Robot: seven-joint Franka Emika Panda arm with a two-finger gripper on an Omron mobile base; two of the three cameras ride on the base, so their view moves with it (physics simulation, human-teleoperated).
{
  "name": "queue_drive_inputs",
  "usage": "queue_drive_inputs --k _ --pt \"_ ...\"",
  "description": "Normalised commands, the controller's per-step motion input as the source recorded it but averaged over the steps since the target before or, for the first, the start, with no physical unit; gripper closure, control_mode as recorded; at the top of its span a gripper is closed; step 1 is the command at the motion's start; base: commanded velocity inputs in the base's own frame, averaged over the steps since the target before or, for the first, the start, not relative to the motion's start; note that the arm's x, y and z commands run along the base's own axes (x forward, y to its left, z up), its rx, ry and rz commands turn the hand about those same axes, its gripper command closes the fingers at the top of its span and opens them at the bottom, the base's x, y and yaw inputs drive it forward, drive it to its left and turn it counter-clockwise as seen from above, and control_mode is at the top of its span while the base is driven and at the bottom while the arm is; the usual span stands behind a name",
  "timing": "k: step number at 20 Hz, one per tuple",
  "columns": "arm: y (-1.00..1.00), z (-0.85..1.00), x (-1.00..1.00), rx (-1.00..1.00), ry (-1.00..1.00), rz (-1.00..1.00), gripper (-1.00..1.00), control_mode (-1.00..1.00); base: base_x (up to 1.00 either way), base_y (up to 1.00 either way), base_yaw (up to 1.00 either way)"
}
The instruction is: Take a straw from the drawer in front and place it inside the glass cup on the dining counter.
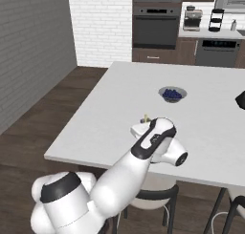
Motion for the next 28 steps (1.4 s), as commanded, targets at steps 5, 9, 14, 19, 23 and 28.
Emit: queue_drive_inputs --k 5,9,14,19,23,28 --pt "-0.25 -0.28 0.28 0.0 0.0 0.0 1.0 -1.0 0.0 0.0 0.0" --pt "-0.27 -0.08 0.17 0.0 -0.01 0.0 1.0 -1.0 0.0 0.0 0.0" --pt "-0.22 -0.2 0.15 0.0 0.0 0.0 1.0 -1.0 0.0 0.0 0.0" --pt "-0.03 -0.43 0.01 0.0 0.0 0.0 1.0 -1.0 0.0 0.0 0.0" --pt "0.03 -0.34 0.03 0.0 0.0 0.0 -1.0 -1.0 0.0 0.0 0.0" --pt "0.08 -0.04 0.01 0.0 0.0 0.0 -1.0 -1.0 0.0 0.0 0.0"
